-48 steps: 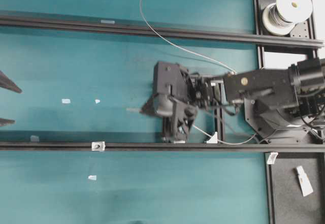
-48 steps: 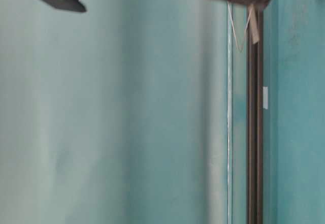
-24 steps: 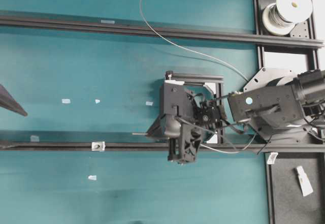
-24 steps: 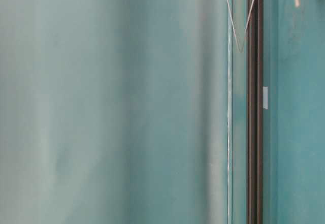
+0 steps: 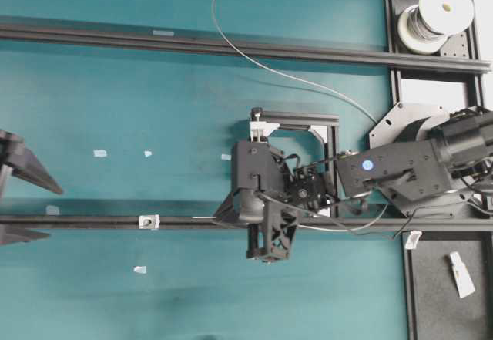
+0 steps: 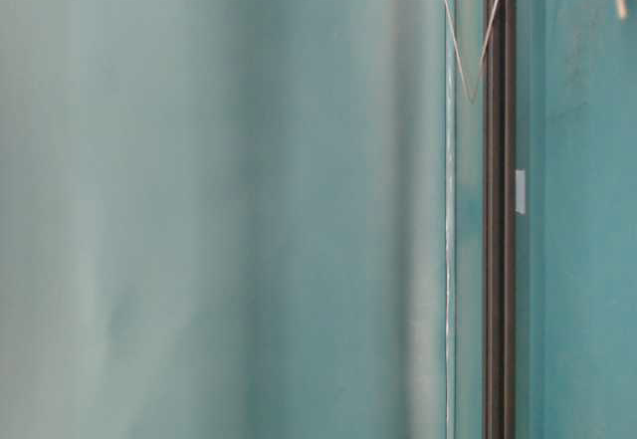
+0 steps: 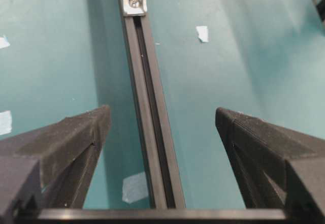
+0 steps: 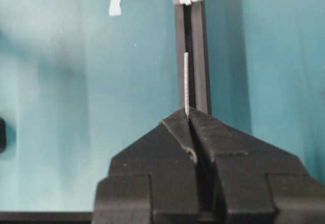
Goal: Insert the wire through the hole in the metal fitting.
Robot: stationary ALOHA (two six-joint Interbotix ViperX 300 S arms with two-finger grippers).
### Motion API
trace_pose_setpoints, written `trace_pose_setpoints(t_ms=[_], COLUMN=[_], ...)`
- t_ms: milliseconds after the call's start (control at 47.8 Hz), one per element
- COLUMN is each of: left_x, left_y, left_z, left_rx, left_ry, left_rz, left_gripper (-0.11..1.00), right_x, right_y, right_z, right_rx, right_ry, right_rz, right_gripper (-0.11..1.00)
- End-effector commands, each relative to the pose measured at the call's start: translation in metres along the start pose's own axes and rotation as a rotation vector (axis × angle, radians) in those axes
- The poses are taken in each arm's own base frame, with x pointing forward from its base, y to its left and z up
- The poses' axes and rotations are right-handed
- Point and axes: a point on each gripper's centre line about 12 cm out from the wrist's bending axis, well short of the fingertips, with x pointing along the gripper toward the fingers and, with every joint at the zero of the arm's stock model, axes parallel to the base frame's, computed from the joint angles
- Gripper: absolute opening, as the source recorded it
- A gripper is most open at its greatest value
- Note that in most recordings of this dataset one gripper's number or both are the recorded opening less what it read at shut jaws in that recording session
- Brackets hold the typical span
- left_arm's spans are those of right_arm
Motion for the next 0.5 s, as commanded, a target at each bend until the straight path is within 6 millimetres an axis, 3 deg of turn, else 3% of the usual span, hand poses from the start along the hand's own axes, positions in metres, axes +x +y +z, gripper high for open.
trace_pose_setpoints(t_ms=[0, 481], left_x=[0.012, 0.075], left_y=[0.001, 0.002], left_z=[0.008, 0.01], left_rx=[-0.005, 0.015], left_ry=[-0.01, -0.046], left_rz=[0.006, 0.009], left_gripper=[0.67, 0.67], right_x=[-0.002, 0.006], right_y=[0.009, 0.01], right_z=[0.011, 0.012], right_rx=[-0.003, -0.002], right_ry=[-0.036, -0.051], right_rz=[0.028, 0.039], right_gripper=[0.0, 0.0])
